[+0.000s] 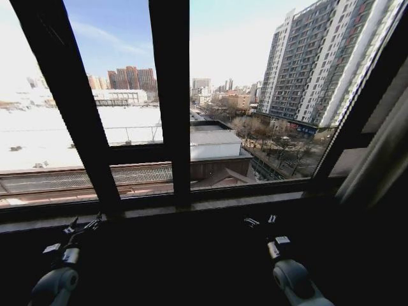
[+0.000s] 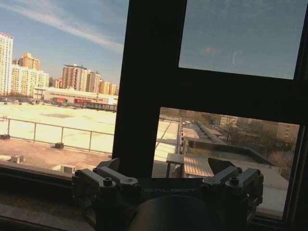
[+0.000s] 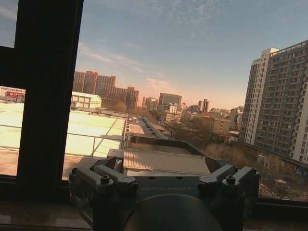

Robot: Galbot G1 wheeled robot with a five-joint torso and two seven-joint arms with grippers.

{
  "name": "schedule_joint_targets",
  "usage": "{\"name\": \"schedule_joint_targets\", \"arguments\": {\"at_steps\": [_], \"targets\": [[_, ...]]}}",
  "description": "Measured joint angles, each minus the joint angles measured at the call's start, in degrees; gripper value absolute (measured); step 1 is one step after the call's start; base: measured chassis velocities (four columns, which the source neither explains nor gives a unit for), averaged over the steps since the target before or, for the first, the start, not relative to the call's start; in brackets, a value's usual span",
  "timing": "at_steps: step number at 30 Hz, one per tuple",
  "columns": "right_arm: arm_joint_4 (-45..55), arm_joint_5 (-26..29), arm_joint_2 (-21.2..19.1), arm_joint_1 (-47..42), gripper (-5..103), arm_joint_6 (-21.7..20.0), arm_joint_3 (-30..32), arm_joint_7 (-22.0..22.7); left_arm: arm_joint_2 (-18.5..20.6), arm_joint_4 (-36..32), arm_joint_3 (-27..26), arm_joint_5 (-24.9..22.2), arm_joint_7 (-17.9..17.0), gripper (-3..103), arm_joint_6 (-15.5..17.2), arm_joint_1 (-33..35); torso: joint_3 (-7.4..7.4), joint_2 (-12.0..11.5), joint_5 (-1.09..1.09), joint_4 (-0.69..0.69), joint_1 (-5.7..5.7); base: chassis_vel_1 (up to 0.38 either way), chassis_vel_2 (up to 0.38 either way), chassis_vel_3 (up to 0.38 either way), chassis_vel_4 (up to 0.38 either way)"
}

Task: Open the curtains by pulling them apart, changing their state from closed to fully open.

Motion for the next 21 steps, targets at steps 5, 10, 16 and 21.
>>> {"name": "schedule_joint_targets", "arguments": {"at_steps": [5,10,16,21], "targets": [[0.0,0.0,0.0,0.0,100,0.0,0.0,0.0,0.0,0.0,0.0,0.0,0.0,100,0.0,0.0,0.0,0.0,0.0,0.0,-0.01,0.14,-0.194,-0.135,0.21],[0.0,0.0,0.0,0.0,100,0.0,0.0,0.0,0.0,0.0,0.0,0.0,0.0,100,0.0,0.0,-0.02,0.0,0.01,0.01,-0.05,0.228,-0.288,-0.23,0.28],[0.0,0.0,0.0,0.0,100,0.0,0.0,0.0,0.0,0.0,0.0,0.0,0.0,100,0.0,0.0,0.0,0.0,0.01,-0.02,0.0,0.292,-0.329,-0.312,0.3],[0.0,0.0,0.0,0.0,100,0.0,0.0,0.0,0.0,0.0,0.0,0.0,0.0,100,0.0,0.0,-0.03,0.0,-0.01,0.01,-0.06,0.223,-0.25,-0.22,0.244]]}}
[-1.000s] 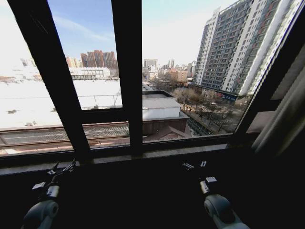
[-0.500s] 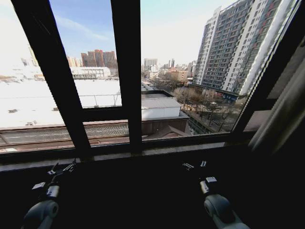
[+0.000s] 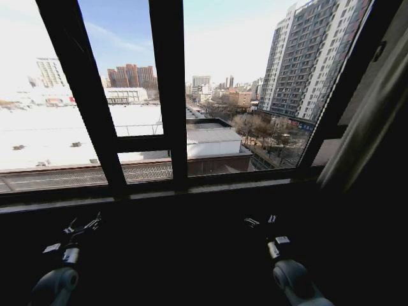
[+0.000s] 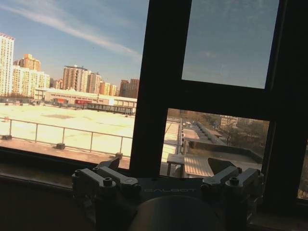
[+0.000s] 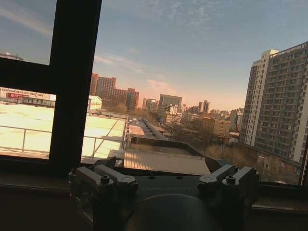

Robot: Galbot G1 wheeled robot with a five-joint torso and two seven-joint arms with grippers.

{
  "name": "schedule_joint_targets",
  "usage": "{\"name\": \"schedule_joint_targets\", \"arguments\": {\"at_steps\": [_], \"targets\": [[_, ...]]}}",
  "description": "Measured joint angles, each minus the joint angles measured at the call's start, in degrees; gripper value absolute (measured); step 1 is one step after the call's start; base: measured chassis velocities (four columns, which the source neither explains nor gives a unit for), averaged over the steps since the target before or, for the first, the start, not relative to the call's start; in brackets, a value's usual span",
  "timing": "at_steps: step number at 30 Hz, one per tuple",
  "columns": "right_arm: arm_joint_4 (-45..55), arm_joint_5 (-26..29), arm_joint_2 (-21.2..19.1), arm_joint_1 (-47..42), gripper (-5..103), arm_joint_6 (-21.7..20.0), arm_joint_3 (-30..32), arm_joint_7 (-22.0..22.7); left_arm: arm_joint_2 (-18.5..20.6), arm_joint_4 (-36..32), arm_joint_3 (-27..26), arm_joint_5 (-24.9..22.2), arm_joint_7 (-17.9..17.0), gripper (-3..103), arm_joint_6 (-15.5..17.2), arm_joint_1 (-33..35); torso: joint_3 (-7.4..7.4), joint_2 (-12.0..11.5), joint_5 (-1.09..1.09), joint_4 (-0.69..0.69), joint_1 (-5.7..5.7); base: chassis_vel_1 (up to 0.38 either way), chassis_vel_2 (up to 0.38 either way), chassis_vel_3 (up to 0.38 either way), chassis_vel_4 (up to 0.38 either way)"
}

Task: Open the curtains by pulling them apart, changing their state from closed to fully open.

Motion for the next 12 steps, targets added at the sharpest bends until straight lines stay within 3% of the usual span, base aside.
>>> {"name": "schedule_joint_targets", "arguments": {"at_steps": [6,12], "targets": [[0.0,0.0,0.0,0.0,100,0.0,0.0,0.0,0.0,0.0,0.0,0.0,0.0,100,0.0,0.0,-0.01,0.0,0.0,0.0,-0.02,0.088,-0.088,-0.123,0.095],[0.0,0.0,0.0,0.0,100,0.0,0.0,0.0,0.0,0.0,0.0,0.0,0.0,100,0.0,0.0,0.05,-0.1,0.02,-0.01,0.11,-0.045,0.009,0.045,-0.019]]}}
